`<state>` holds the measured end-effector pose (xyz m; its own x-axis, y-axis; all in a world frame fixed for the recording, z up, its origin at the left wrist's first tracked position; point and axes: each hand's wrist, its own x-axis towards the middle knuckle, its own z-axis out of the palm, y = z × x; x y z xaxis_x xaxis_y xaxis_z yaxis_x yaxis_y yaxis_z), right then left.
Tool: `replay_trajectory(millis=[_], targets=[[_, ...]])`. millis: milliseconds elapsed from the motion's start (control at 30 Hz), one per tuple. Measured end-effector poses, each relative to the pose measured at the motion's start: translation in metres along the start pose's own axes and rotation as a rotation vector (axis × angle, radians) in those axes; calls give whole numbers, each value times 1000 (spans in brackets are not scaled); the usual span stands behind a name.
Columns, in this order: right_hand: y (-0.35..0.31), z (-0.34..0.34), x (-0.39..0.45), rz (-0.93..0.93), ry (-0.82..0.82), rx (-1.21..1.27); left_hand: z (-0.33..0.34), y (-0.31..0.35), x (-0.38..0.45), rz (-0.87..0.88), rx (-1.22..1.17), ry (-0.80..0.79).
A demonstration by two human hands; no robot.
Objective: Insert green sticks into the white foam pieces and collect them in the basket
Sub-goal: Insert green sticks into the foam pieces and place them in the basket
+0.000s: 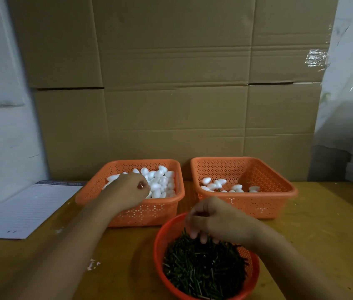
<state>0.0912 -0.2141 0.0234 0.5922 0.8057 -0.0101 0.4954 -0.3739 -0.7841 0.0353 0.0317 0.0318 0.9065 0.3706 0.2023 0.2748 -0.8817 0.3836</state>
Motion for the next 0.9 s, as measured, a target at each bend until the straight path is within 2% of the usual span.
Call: replay_trajectory(millis=[267, 533, 633, 900], targets=[[-3, 2, -2, 2, -98, -18, 6, 1, 49, -11, 112, -153], [-3, 3, -1, -6, -104, -34, 17, -4, 63, -16, 212, -380], [-2, 4, 0, -1, -94, -40, 18, -4, 64, -23, 269, -349], [3, 4, 3, -13, -62, -13, 21, -9, 62, 77, 139, -191]])
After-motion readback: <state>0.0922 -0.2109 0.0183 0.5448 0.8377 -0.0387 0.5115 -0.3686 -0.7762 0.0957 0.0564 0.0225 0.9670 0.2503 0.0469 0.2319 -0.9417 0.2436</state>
